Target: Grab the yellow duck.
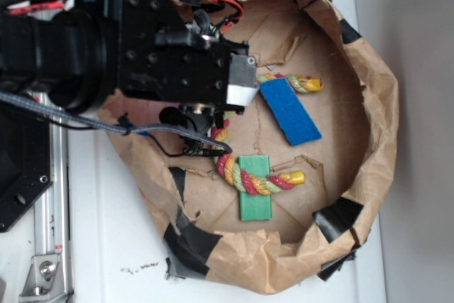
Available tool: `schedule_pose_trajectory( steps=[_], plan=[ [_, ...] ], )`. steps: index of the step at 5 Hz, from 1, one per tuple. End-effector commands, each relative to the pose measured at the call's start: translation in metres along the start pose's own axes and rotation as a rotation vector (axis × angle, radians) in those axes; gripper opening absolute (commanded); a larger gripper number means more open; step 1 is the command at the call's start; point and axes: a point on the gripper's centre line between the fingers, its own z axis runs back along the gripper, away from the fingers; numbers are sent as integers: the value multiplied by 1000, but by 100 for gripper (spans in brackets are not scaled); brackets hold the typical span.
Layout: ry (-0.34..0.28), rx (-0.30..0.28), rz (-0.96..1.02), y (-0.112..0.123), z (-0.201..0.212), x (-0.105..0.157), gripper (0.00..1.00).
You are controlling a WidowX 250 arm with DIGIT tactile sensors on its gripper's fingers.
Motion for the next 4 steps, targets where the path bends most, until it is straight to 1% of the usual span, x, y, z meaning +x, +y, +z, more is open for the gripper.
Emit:
schedule_pose_trajectory(
  steps=[1,2,3,4],
  plan=[
    [-57,-170,-99,-20,-16,15,100],
    [-95,-178,-158,-34,-7,17,100],
    [-120,-167,-185,-41,2,18,100],
    [-114,-139,-193,-44,3,18,100]
  ],
)
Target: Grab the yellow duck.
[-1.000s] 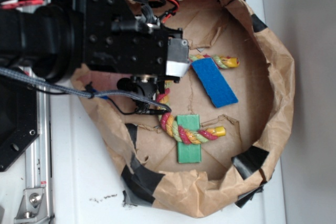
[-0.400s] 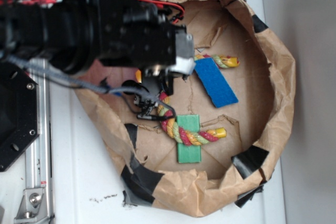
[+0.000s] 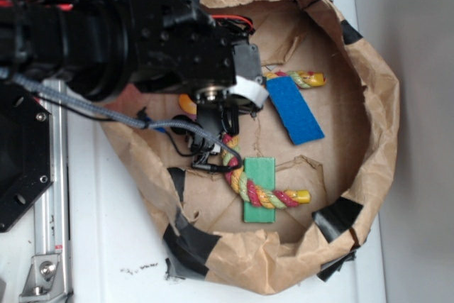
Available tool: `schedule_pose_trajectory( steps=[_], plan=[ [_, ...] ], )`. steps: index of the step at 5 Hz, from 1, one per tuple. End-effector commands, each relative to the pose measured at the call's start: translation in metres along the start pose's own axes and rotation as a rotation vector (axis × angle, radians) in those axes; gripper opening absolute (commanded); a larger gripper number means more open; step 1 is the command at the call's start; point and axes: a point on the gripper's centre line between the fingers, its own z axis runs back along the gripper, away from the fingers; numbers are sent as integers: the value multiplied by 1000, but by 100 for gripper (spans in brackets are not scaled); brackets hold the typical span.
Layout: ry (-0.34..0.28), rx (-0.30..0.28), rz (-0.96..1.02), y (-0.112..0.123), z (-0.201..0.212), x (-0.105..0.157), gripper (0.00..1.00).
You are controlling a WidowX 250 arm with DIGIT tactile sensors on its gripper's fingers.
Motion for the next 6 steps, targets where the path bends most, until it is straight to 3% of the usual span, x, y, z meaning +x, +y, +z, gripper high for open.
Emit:
schedule_pose_trajectory(
  steps=[1,3,6],
  plan=[
    [-18,41,-19,-9,9,4,100],
    [-24,38,15,-2,28,-13,100],
    [-1,31,29,0,20,-10,100]
  ],
)
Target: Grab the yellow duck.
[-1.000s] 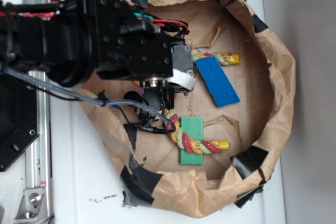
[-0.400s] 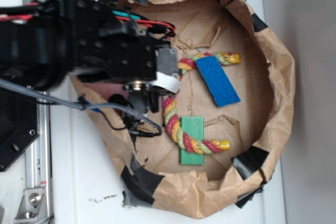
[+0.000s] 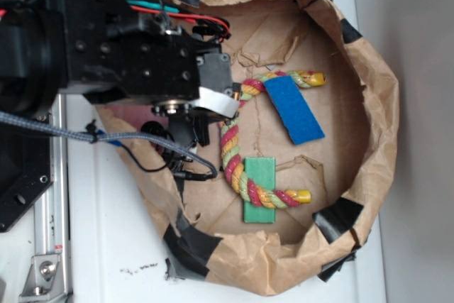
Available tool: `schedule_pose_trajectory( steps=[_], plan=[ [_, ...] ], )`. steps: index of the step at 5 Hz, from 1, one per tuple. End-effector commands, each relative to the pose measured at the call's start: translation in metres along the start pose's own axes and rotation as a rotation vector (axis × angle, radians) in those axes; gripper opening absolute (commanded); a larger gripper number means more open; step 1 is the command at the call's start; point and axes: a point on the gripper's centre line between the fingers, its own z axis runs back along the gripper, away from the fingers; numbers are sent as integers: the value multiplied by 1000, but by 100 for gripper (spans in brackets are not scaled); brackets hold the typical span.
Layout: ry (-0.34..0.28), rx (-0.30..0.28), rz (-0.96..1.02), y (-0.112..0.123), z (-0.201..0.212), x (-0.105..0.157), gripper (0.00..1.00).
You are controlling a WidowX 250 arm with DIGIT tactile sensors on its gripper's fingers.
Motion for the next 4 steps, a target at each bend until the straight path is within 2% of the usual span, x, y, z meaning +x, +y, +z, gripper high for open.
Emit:
schedule_pose_trajectory(
  steps=[1,2,3,4],
  plan=[
    [1,-6,0,0,-10,10,100],
    [3,-41,-4,-2,-17,14,100],
    [69,-42,-6,-4,-29,6,100],
    [46,-30,8,-5,-20,3,0]
  ],
)
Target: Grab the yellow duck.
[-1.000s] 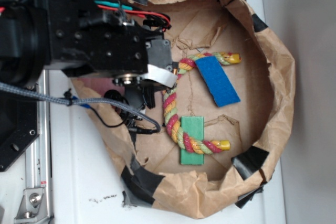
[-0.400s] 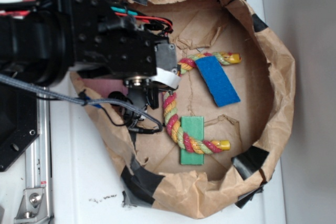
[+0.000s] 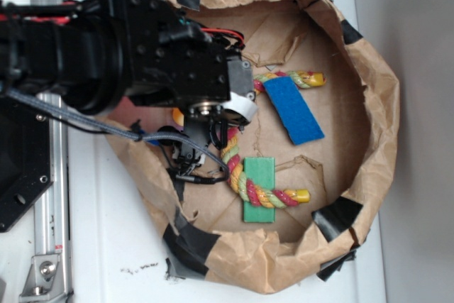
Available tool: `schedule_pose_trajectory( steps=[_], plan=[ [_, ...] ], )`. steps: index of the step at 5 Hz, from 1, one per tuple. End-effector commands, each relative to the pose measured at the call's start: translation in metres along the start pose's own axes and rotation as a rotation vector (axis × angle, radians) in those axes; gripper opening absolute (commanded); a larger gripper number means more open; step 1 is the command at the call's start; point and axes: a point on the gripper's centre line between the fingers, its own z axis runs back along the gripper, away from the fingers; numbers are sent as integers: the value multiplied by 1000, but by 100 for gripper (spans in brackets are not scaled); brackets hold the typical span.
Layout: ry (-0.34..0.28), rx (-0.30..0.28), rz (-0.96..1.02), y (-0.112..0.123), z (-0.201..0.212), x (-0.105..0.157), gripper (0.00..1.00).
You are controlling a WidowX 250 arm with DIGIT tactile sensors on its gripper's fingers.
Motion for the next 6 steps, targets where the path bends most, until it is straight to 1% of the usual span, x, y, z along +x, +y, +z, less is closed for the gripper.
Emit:
schedule_pose_trajectory(
  steps=[1,2,4,5,6],
  plan=[
    [-33,21,38,2,14,-6,0],
    [-29,27,35,1,14,-6,0],
    [-39,33,40,3,19,-5,0],
    [-95,30,39,3,39,4,0],
    [-230,59,84,-1,92,46,0]
  ],
)
